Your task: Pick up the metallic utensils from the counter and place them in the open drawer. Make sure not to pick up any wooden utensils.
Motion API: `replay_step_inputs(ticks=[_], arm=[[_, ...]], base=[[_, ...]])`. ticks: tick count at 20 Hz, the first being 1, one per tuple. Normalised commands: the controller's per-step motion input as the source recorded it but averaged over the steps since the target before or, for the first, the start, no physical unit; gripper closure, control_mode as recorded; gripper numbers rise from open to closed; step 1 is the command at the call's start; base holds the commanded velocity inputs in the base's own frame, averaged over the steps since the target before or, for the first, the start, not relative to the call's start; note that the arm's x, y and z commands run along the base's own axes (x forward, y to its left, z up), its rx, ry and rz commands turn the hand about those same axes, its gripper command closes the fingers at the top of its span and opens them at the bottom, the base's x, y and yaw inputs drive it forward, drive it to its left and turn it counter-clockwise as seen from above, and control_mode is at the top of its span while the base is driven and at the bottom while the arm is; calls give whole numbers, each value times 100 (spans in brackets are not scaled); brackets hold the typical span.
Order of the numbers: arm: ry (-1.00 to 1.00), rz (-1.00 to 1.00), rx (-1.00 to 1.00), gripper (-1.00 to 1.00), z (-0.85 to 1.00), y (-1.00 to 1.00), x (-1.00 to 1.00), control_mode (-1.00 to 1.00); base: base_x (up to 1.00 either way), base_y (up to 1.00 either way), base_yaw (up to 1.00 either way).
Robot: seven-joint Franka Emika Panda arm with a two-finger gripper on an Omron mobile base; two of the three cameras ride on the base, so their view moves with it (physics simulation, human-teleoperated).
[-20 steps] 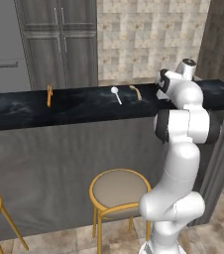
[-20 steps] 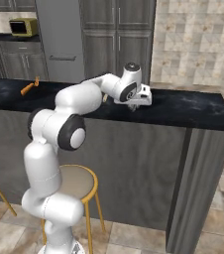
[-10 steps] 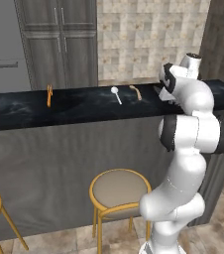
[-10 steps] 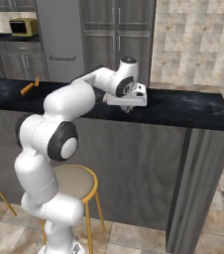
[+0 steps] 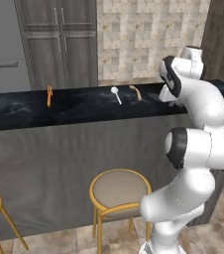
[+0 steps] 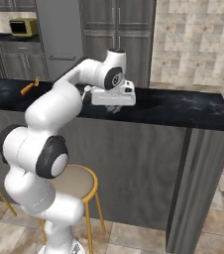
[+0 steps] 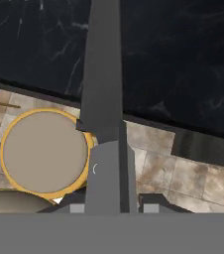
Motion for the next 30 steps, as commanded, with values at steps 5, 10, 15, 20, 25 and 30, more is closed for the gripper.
replay_step_inputs(ticks=[5,10,15,20,25,30], arm=[[0,10,0,100,0,53,-70,-100],[-6,10,0,100,3,39,-70,-100],[-6,10,0,100,14,37,-59,-100],[0,10,1,100,25,29,-56,-100],[0,6,2,100,23,5,-37,-100],[-9,1,0,100,6,0,-29,-100]], base=[[0,0,0],[0,0,0],[0,0,0],[0,0,0],[0,0,0],[0,0,0]])
